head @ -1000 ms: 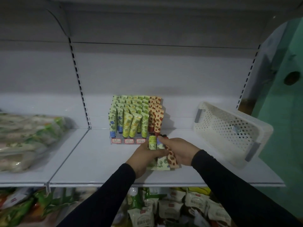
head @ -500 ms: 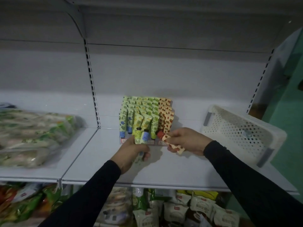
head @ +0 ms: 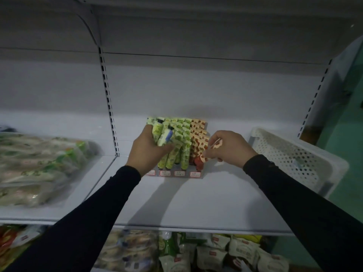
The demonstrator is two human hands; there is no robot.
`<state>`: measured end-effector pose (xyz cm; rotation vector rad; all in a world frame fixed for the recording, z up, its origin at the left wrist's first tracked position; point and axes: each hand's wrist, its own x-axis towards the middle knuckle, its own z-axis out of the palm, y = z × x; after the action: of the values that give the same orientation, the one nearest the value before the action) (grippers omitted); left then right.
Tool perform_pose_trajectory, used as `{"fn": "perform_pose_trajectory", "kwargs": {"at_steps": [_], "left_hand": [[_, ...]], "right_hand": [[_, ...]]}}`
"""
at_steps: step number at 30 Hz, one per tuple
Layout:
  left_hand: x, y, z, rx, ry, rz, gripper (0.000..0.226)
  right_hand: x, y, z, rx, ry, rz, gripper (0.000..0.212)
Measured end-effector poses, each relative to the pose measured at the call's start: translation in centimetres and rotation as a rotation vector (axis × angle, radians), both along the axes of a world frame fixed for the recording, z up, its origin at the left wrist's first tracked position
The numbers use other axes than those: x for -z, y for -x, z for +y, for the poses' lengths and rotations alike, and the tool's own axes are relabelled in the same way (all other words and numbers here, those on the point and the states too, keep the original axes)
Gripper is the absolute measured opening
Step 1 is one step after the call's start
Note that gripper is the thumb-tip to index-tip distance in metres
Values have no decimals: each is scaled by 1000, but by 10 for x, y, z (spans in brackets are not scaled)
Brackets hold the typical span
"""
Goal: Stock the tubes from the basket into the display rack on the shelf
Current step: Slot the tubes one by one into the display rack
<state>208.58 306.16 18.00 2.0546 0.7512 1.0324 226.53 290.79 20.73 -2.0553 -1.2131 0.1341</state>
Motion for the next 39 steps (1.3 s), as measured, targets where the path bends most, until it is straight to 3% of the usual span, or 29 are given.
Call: {"fn": "perform_pose_trajectory", "kwargs": {"at_steps": [3,5,9,20,39], "left_hand": [[-18,-7,1,-52,-122,55,40],[-24,-12,2,-69,-178,86,39],[-24,-20,8,-74,-207,130,37],[-12,-14,16,-101,-139,89,38],[-7,2,20,-92,-80,42,38]], "right_hand": [[-1,-2,8,37,24,-113,34],[1,-3,12,41,53,-177,25],[6,-5,16,68,32,-180,30],[25,14,34,182,-188,-239,24],[30,14,57,243,-86,-279,25]]}}
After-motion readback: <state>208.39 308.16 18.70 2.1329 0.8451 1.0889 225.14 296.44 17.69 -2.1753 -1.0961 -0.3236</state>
